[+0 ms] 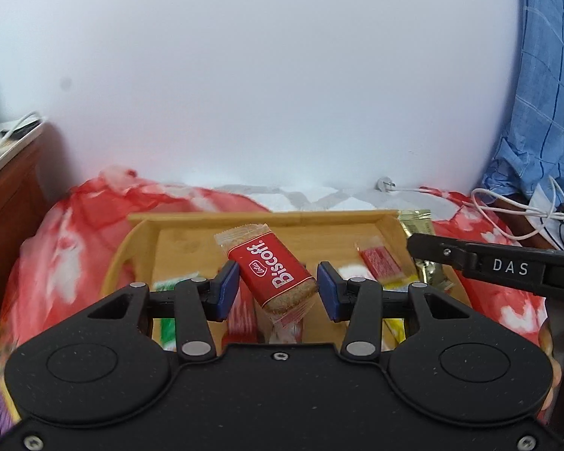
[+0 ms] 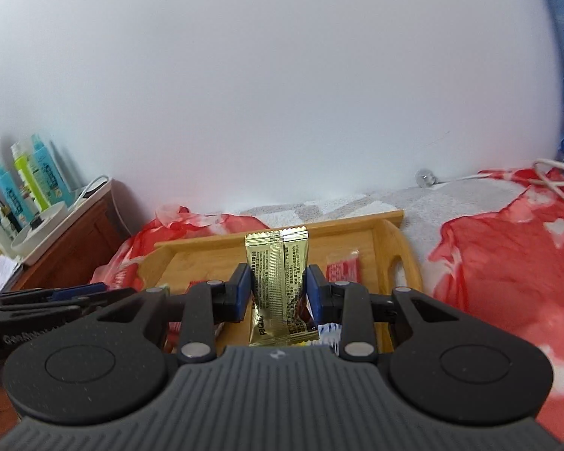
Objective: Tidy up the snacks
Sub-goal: 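Carry the Biscoff pack and gold bar over the wooden tray with both grippers, then open both grippers to drop the Biscoff pack and gold bar onto the tray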
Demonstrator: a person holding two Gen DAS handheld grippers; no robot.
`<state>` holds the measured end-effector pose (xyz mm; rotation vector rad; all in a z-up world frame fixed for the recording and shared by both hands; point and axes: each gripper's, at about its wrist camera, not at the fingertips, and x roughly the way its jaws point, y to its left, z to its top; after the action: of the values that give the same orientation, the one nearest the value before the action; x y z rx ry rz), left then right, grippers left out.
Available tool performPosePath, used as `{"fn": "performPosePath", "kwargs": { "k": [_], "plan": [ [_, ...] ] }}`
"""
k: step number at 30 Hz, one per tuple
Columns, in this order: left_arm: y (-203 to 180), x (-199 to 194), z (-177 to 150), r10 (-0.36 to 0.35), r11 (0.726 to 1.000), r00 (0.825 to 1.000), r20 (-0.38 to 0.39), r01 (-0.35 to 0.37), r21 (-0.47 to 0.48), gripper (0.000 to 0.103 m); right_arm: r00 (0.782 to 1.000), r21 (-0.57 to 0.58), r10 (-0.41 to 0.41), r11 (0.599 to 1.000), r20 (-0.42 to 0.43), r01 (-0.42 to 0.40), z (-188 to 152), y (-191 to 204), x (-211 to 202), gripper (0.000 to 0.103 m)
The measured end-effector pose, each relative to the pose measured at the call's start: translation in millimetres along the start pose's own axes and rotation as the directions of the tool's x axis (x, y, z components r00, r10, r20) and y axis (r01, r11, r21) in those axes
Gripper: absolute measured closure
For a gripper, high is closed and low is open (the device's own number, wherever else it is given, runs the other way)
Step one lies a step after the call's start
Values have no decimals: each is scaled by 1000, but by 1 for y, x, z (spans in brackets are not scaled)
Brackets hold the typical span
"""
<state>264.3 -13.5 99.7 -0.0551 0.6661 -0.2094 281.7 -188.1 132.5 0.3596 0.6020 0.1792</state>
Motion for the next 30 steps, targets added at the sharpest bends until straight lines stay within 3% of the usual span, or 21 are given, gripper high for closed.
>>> {"fn": "performPosePath", "kwargs": {
  "k": [6, 16, 30],
  "plan": [
    [5, 45, 13, -30, 999, 999, -10, 30, 16, 60, 998, -24, -39, 999, -52, 38, 14, -8, 44, 66],
    [9, 93, 5, -36, 997, 998, -42, 39, 72, 60, 992, -13, -75, 997, -99, 74, 11, -18, 102, 66],
    [7, 111, -6, -40, 996, 997, -68, 46, 83, 60, 990, -37, -102, 994, -97, 99, 0, -17, 120, 66]
  ]
}}
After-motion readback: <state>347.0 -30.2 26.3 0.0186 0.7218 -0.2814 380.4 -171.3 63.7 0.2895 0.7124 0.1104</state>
